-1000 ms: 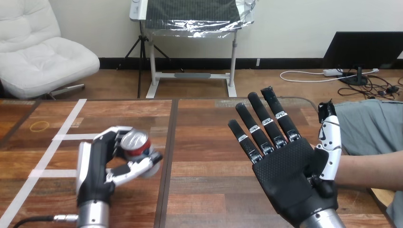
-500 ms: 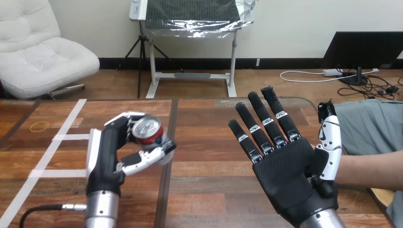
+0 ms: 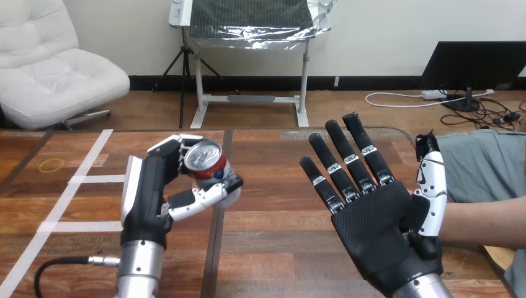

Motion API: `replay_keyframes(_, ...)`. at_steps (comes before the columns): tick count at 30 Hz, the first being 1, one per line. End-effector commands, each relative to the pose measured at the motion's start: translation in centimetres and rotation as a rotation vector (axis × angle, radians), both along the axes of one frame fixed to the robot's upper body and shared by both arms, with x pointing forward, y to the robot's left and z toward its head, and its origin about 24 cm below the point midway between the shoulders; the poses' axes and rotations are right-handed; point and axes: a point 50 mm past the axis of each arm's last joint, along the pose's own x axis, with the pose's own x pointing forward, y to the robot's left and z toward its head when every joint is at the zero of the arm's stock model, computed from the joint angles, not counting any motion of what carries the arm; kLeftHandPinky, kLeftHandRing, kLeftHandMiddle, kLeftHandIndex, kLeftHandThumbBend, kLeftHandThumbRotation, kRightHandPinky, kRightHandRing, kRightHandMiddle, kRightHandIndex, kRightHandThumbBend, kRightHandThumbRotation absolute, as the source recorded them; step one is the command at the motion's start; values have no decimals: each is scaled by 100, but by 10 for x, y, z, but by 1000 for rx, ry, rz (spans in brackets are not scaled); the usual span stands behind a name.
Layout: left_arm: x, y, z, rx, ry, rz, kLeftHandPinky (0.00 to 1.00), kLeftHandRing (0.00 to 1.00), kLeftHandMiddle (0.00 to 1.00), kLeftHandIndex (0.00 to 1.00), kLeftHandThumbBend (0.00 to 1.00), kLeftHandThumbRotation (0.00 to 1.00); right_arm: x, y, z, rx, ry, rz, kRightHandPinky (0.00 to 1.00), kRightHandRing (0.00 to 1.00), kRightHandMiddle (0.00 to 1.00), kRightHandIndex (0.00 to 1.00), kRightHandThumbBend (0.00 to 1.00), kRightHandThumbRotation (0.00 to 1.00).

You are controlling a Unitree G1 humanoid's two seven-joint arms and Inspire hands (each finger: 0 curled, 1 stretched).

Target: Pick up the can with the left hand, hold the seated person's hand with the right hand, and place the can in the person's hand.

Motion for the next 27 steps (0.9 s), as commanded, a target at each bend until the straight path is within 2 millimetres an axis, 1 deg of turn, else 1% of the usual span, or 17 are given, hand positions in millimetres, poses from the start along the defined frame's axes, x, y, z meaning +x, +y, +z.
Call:
replay_keyframes(1,11,-13,39,-28,-162,-52,46,45,48,53,62,0,11,3,14,12,-109,-6,100,94,92,91,43,78)
replay_keyframes(5,11,-17,43,-23,-166,-65,46,44,47,53,63,0,12,0,15,-66,-145,-28,100,95,93,93,42,81)
replay_keyframes(7,10,-18,44,-24,-167,-72,46,44,47,53,63,0,13,-1,16,-96,-161,-37,100,98,95,95,39,84)
replay_keyframes(10,10,-20,45,-19,-170,-86,46,44,47,53,62,0,14,-4,17,-170,-193,-66,100,99,97,97,36,86)
replay_keyframes(14,9,-23,47,-14,-171,-104,45,44,47,53,62,0,16,-11,20,-291,-221,-134,100,100,99,99,31,85)
replay_keyframes(15,9,-24,47,-14,-168,-107,45,44,47,53,62,0,16,-13,20,-320,-226,-151,100,100,99,99,28,82)
replay_keyframes(16,9,-24,47,-14,-167,-109,45,44,47,53,62,0,16,-14,21,-340,-231,-162,100,100,99,99,27,81)
replay_keyframes(17,9,-25,48,-12,-165,-113,45,44,47,53,61,0,17,-17,22,-418,-242,-195,100,100,100,100,26,80)
replay_keyframes(19,9,-26,48,-9,-162,-116,44,44,47,53,61,0,18,-20,23,-505,-258,-230,100,100,100,100,23,74)
replay_keyframes(20,9,-27,48,-6,-164,-119,44,44,47,53,61,0,19,-25,25,-634,-271,-269,100,100,100,100,22,71)
replay_keyframes(22,9,-28,48,-3,-166,-121,44,44,47,53,61,0,20,-29,27,-775,-291,-312,100,100,100,100,21,63)
replay_keyframes(23,9,-29,49,2,-170,-122,44,44,47,53,62,0,21,-33,28,-917,-310,-351,100,100,100,100,21,60)
replay_keyframes(24,9,-30,49,5,-173,-124,44,44,47,53,62,0,22,-36,29,-1004,-324,-374,97,99,100,100,23,49)
replay_keyframes(25,9,-30,49,7,-175,-124,44,44,47,53,62,0,22,-37,30,-1062,-335,-391,96,99,100,100,24,43)
replay_keyframes(26,9,-31,50,11,-177,-125,44,44,47,53,62,0,23,-41,31,-1164,-356,-411,95,98,100,100,24,39)
replay_keyframes(27,9,-32,50,13,-178,-125,43,44,47,53,62,0,24,-44,32,-1220,-368,-421,95,98,100,100,27,32)
